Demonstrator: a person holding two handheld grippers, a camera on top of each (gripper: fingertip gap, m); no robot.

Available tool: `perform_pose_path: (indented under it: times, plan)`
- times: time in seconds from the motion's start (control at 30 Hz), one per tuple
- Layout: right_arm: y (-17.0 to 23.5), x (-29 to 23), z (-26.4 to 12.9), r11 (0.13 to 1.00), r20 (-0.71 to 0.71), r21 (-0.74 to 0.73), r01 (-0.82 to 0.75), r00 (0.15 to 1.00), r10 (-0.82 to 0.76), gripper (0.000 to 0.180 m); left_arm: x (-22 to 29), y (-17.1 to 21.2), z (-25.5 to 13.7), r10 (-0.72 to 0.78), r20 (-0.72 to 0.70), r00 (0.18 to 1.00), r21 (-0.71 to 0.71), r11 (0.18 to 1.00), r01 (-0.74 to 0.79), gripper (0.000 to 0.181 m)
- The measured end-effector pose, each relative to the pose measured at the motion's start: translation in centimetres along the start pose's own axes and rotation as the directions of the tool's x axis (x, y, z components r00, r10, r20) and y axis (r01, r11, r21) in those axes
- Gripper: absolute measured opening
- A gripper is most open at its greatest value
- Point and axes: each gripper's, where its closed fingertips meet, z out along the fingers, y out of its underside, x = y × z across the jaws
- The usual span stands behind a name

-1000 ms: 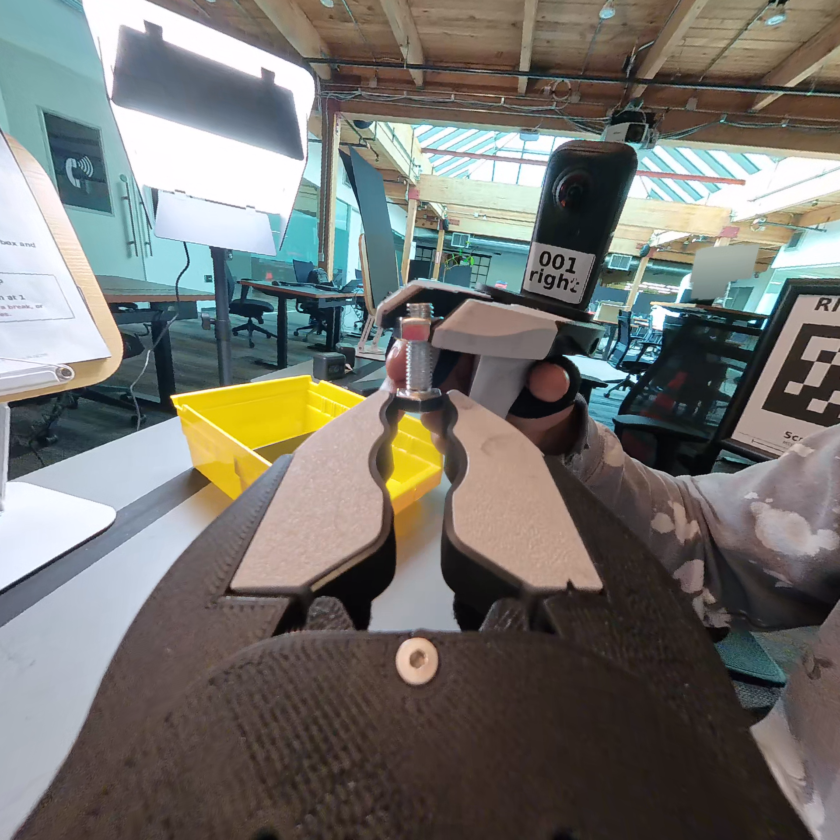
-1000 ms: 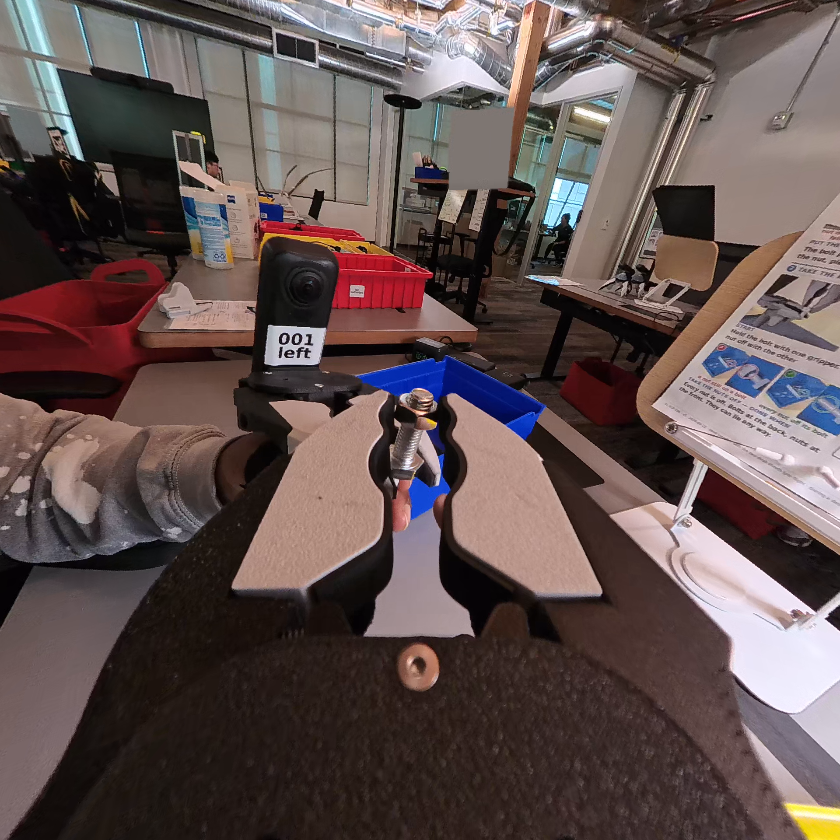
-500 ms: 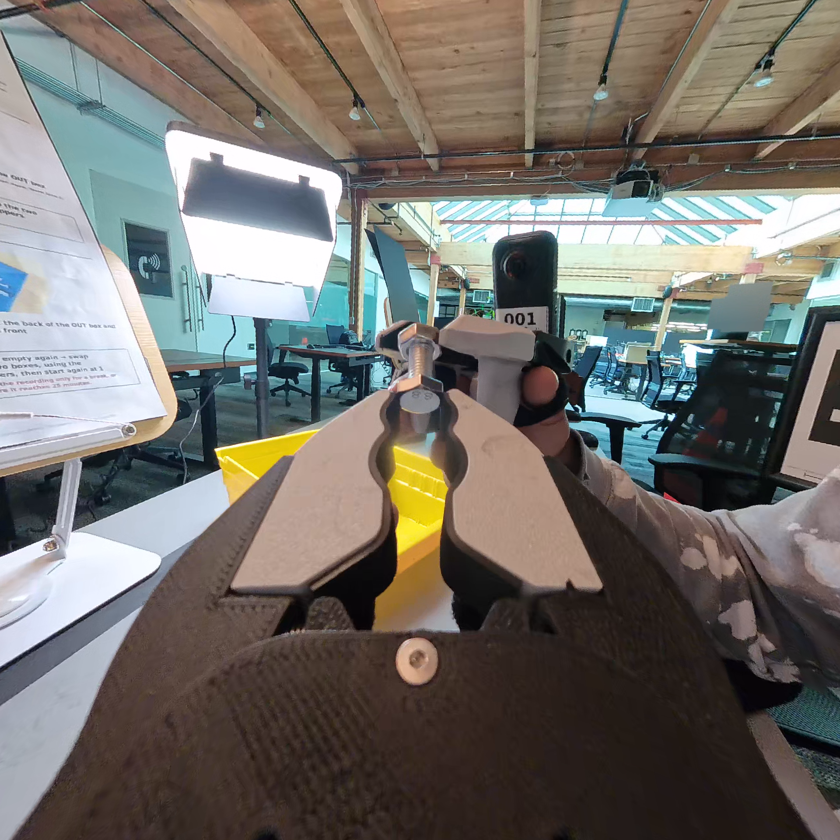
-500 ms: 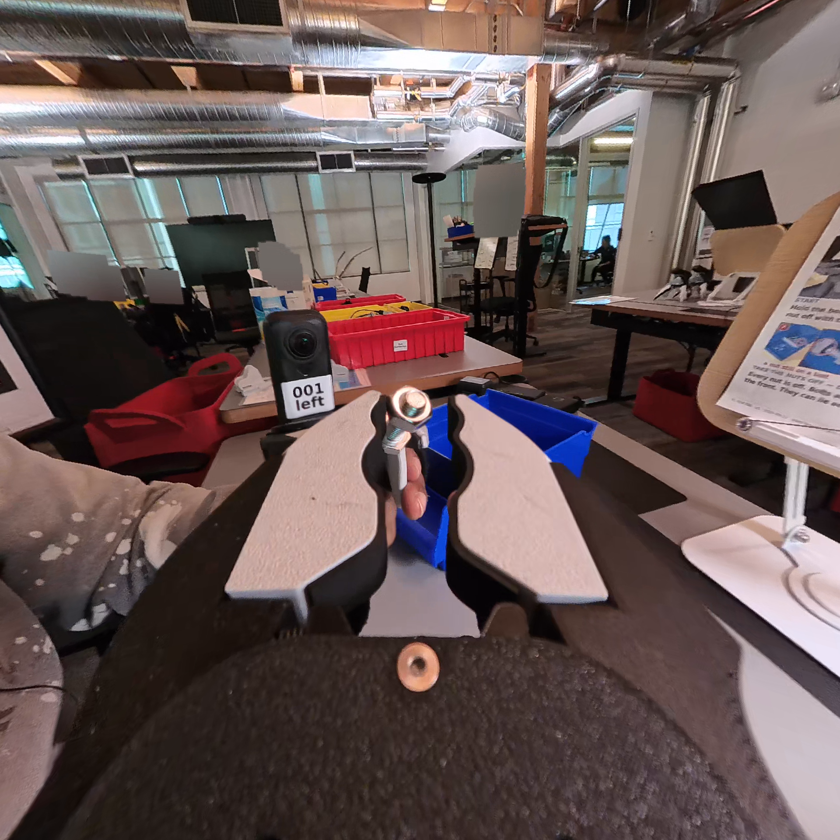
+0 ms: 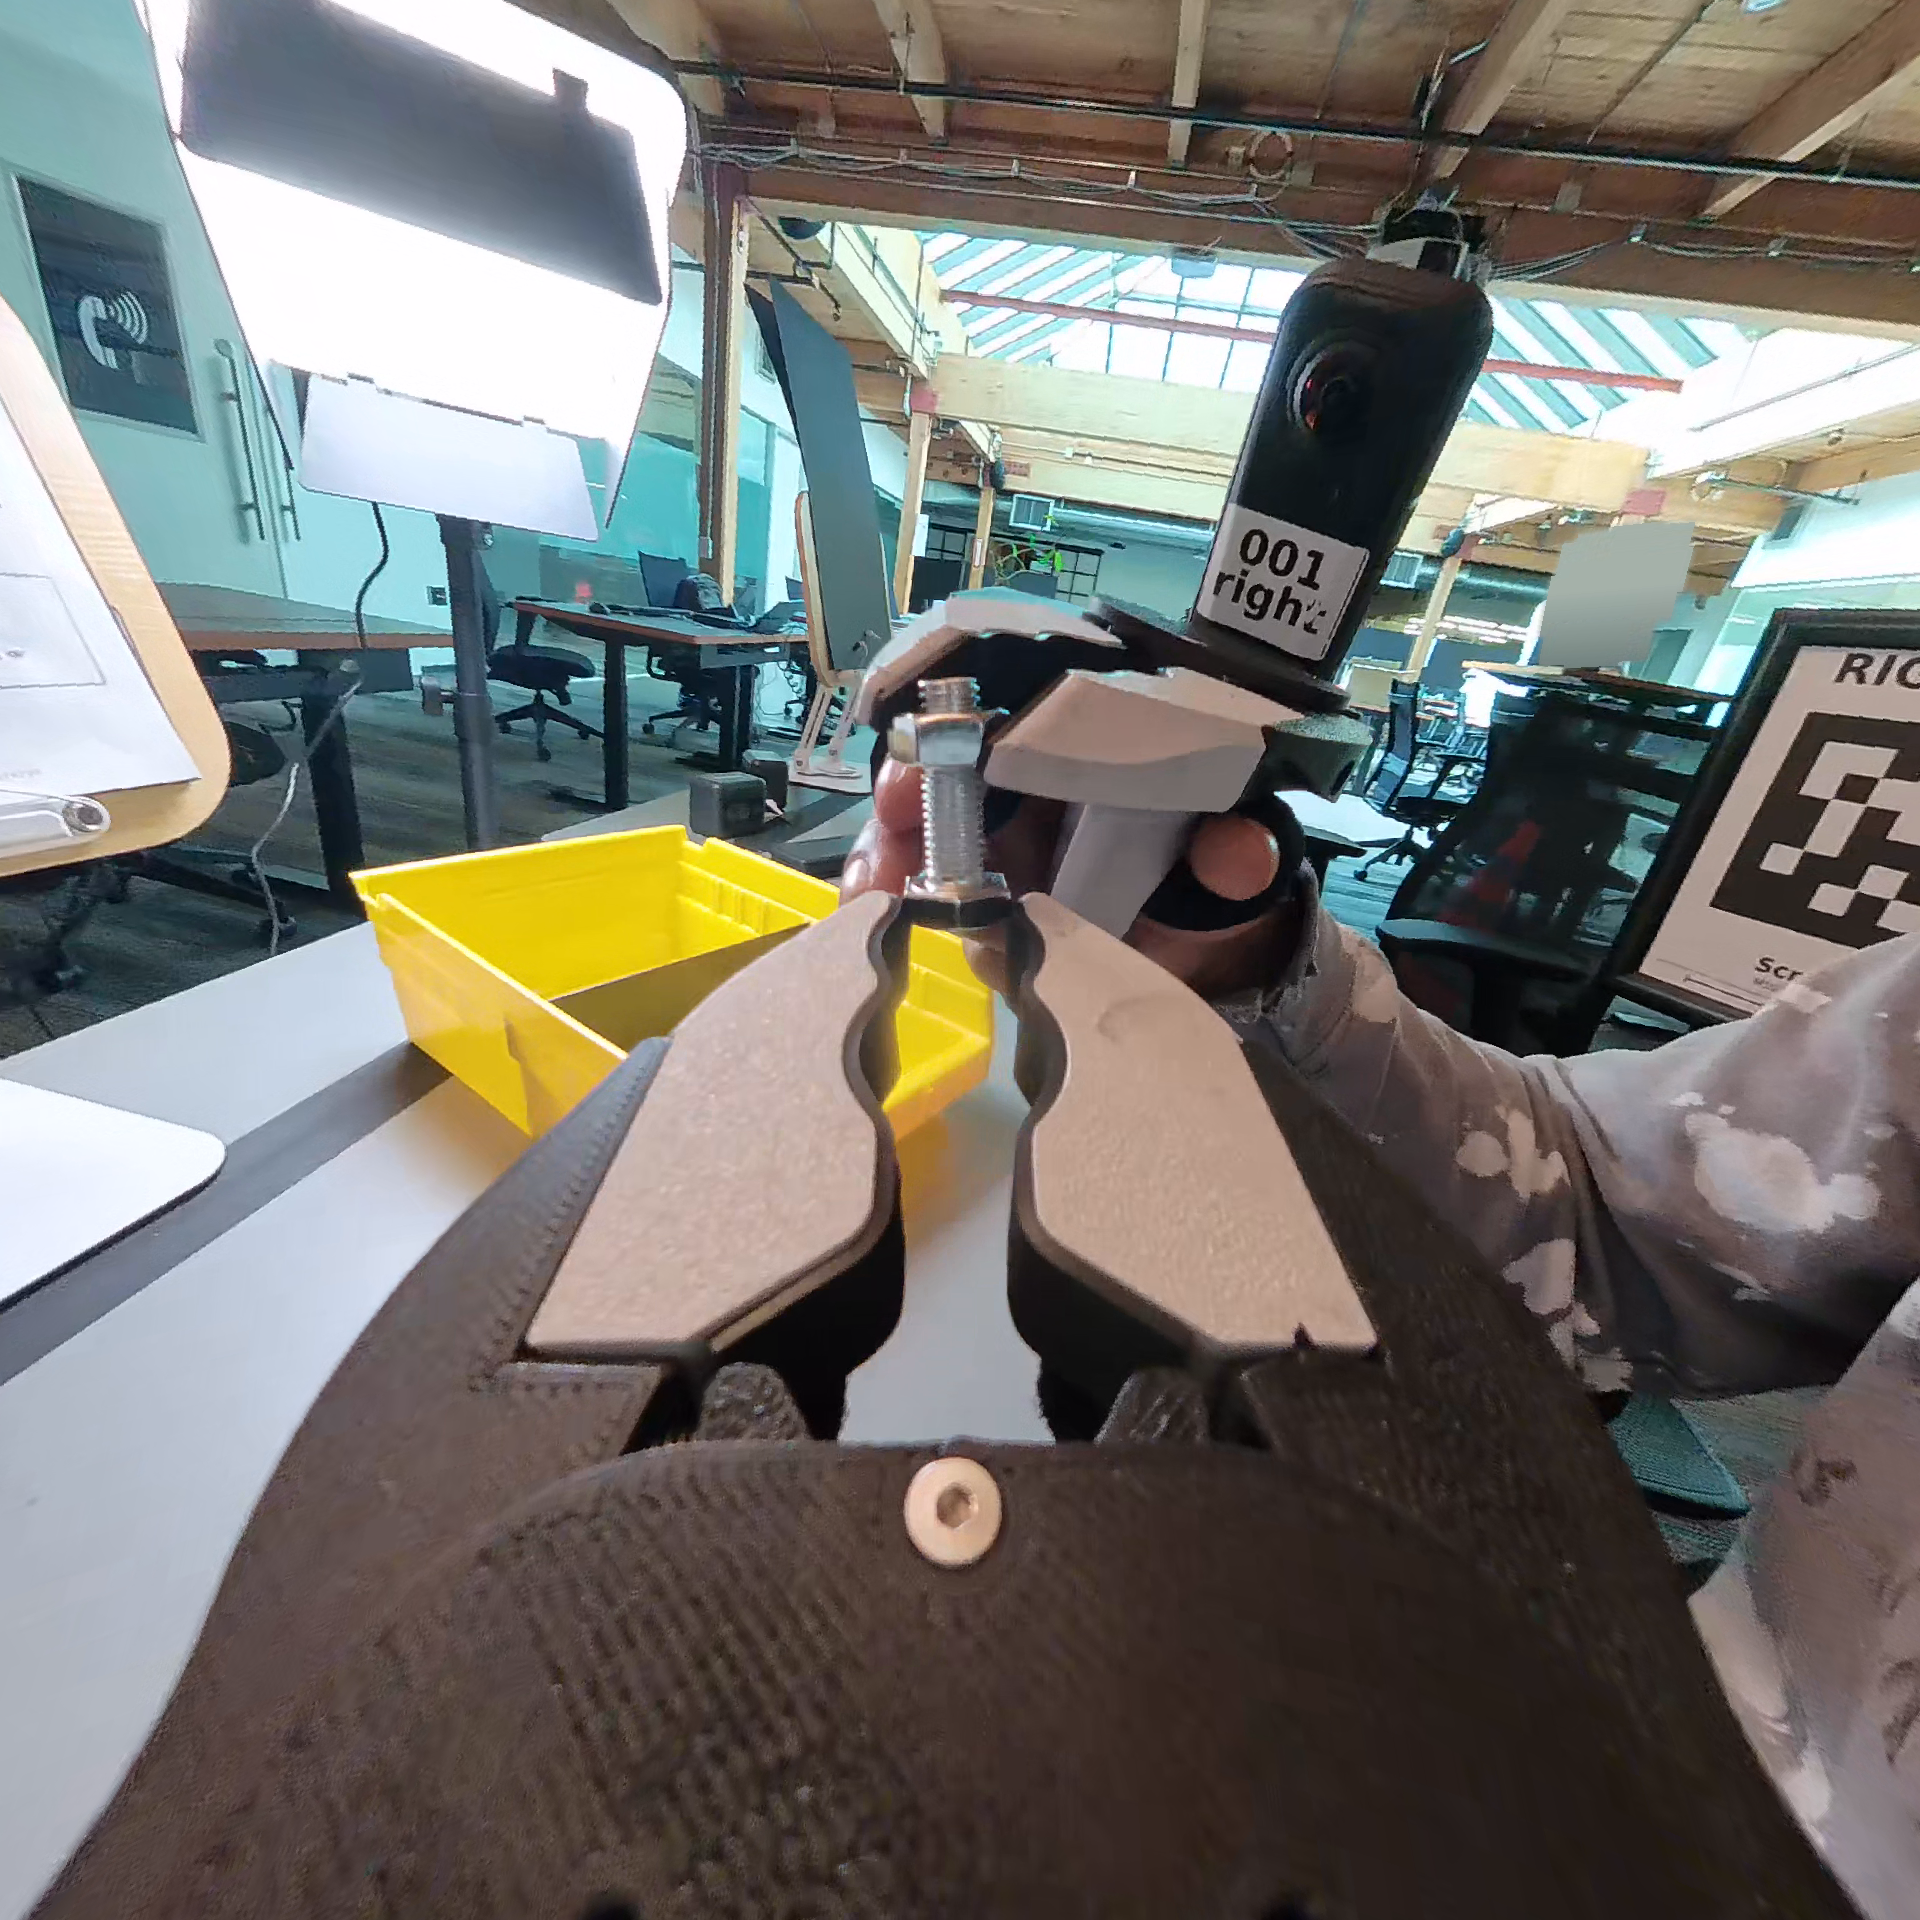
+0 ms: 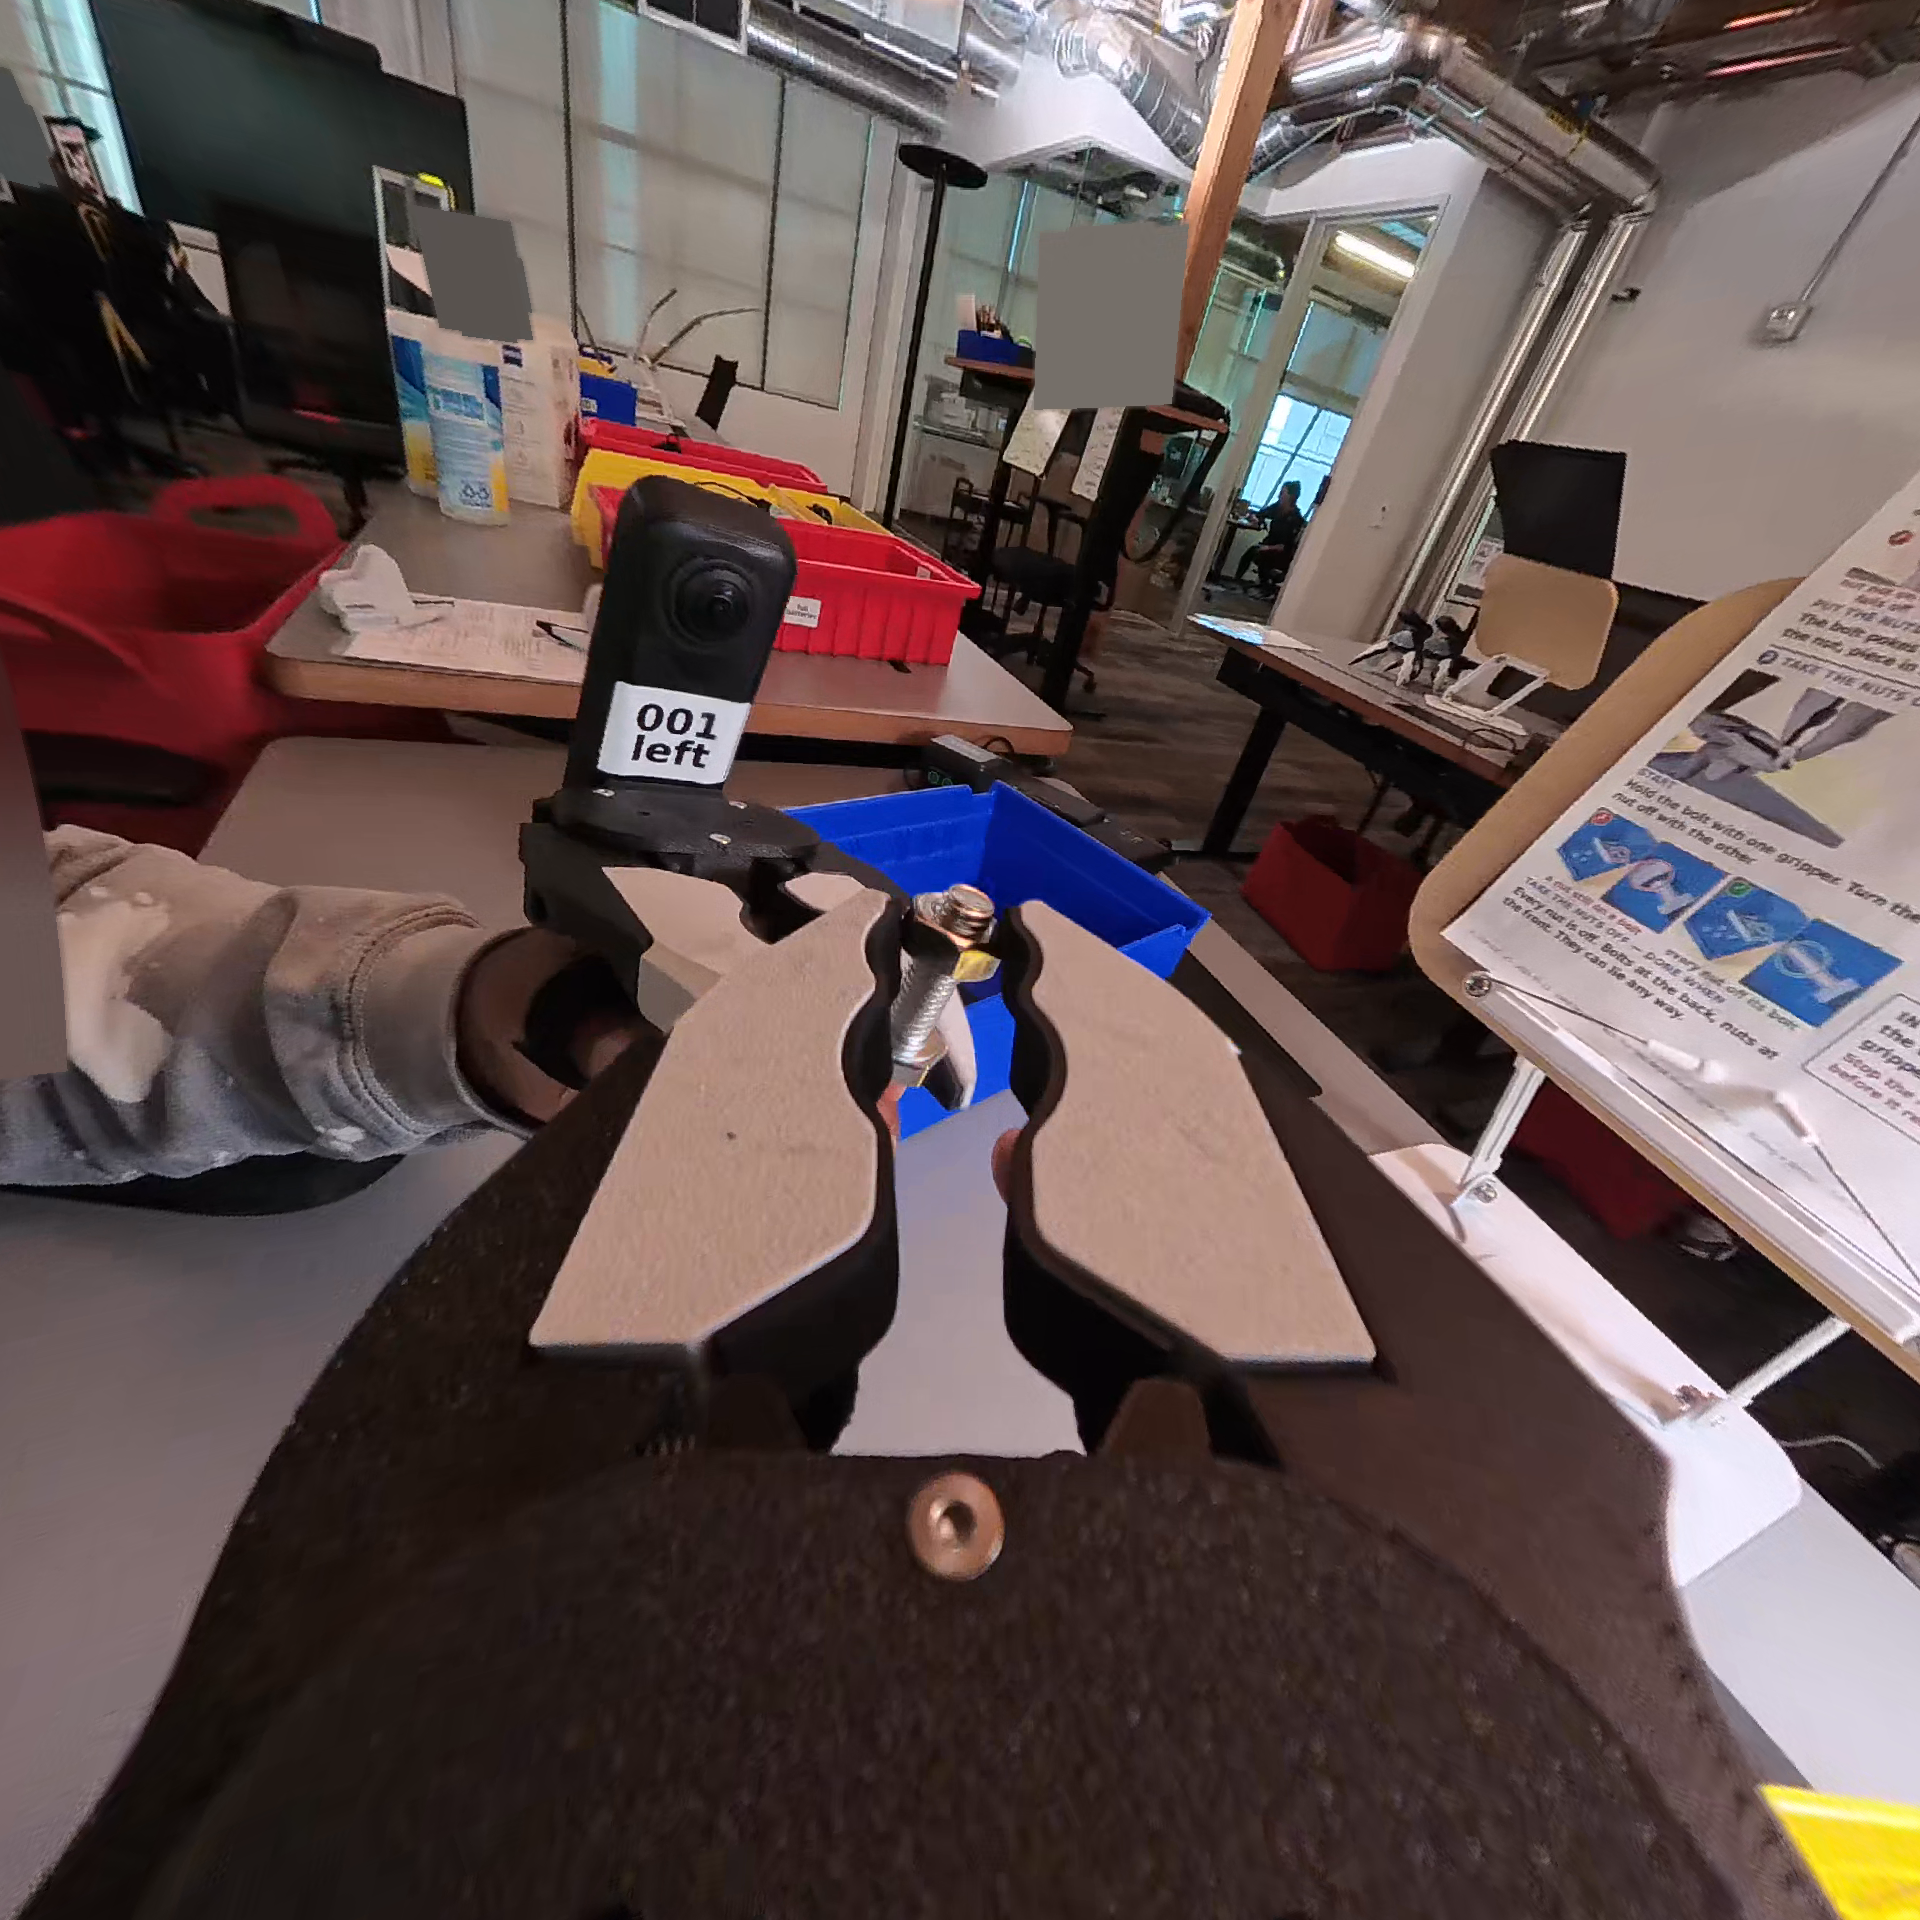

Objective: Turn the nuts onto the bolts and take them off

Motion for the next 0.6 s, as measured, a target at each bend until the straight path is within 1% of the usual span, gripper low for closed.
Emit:
perform_pose_path:
  times: [0.33,0.47,0.6]
  plan:
    - [-0.1,0.26,0.19,1.0,-0.02,0.019,-0.007,1.0,0.008,0.018,-0.18,-0.42,-0.14,-0.051,-0.018,0.999,0.031,0.998,0.052,0.021]
    - [-0.02,0.19,0.31,1.0,-0.019,0.017,-0.011,1.0,0.012,0.018,-0.3,-0.51,-0.19,-0.057,-0.013,0.998,0.039,0.998,0.057,0.02]
    - [-0.12,0.08,0.34,0.999,-0.012,0.025,-0.02,1.0,0.02,0.018,-0.32,-0.51,-0.24,-0.026,0.0,1.0,0.036,0.999,0.026,0.018]
